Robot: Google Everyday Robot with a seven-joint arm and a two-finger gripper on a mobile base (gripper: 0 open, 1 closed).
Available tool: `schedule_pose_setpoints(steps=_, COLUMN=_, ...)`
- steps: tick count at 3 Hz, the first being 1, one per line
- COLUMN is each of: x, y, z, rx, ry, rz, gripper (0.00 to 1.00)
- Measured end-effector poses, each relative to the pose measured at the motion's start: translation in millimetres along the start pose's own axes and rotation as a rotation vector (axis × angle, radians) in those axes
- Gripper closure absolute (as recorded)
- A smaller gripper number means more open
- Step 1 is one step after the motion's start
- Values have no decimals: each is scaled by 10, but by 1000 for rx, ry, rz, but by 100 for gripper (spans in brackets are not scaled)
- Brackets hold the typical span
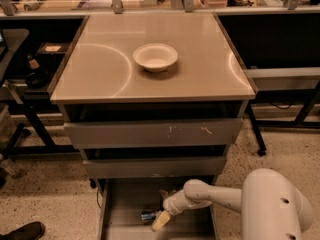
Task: Pick redbull can from bottom drawer and place on counter
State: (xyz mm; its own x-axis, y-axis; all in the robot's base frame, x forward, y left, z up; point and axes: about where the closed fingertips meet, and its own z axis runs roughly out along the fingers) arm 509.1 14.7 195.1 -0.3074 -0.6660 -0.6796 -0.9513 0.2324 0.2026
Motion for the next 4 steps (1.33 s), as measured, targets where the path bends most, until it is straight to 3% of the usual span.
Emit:
schedule_pose_setpoints(steps=1, x=132, y=114, z=89, rx=24, ry=10, rz=21, gripper=0)
schedule_pose_setpoints(steps=2, x=149, y=142, z=150, rx=14, ry=7, rz=20, gripper=0)
schedule_pose_setpoints(steps=4, x=242, y=3, z=374, rx=-27, ry=-13, rz=11, gripper=0)
